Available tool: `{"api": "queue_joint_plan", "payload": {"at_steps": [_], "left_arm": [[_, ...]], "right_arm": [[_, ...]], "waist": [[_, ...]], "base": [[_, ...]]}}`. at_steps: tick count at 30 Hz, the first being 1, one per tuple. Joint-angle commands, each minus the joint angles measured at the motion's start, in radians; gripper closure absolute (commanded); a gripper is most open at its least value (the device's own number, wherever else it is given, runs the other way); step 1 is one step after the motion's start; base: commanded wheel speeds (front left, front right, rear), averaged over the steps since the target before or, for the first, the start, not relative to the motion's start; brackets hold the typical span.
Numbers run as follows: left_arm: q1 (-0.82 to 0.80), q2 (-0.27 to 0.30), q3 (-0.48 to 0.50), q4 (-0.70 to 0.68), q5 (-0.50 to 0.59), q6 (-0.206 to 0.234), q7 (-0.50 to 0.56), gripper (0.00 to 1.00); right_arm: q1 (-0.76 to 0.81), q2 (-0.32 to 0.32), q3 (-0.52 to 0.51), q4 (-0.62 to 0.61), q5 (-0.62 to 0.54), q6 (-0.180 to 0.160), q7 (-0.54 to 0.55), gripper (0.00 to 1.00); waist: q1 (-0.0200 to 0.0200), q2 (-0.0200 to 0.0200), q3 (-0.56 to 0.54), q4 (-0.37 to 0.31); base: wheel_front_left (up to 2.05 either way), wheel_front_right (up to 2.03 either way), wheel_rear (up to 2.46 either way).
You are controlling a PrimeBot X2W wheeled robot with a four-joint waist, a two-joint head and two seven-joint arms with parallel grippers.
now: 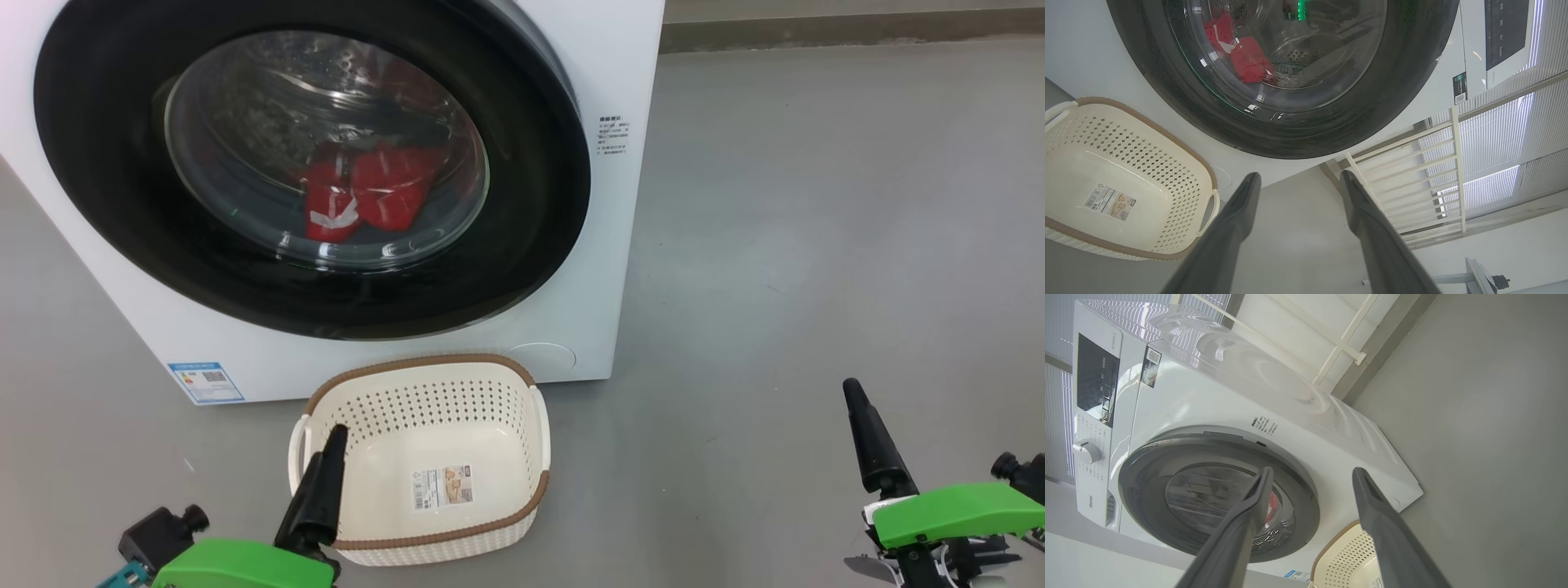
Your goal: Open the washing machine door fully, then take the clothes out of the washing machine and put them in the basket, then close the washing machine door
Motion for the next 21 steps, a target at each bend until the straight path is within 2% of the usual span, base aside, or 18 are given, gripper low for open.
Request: {"api": "queue_joint_plan", "payload": {"at_steps": [1,21], "left_arm": [[-0.056,0.008,0.007,-0.034,0.037,0.007,-0.013,0.00],[-0.085,0.002,-0.025,-0.017,0.292,0.037,-0.069,0.00]], "right_arm": [[-0.048,-0.014,0.003,-0.037,-0.033,0.000,-0.009,0.00],[-0.061,-0.015,0.008,-0.073,-0.272,0.000,-0.043,0.00]], "waist": [[-0.0001,-0.0001,0.000,0.000],[-0.0001,-0.0001,-0.002,-0.004]], "base": [[0.00,0.00,0.00],[0.00,0.00,0.00]]}}
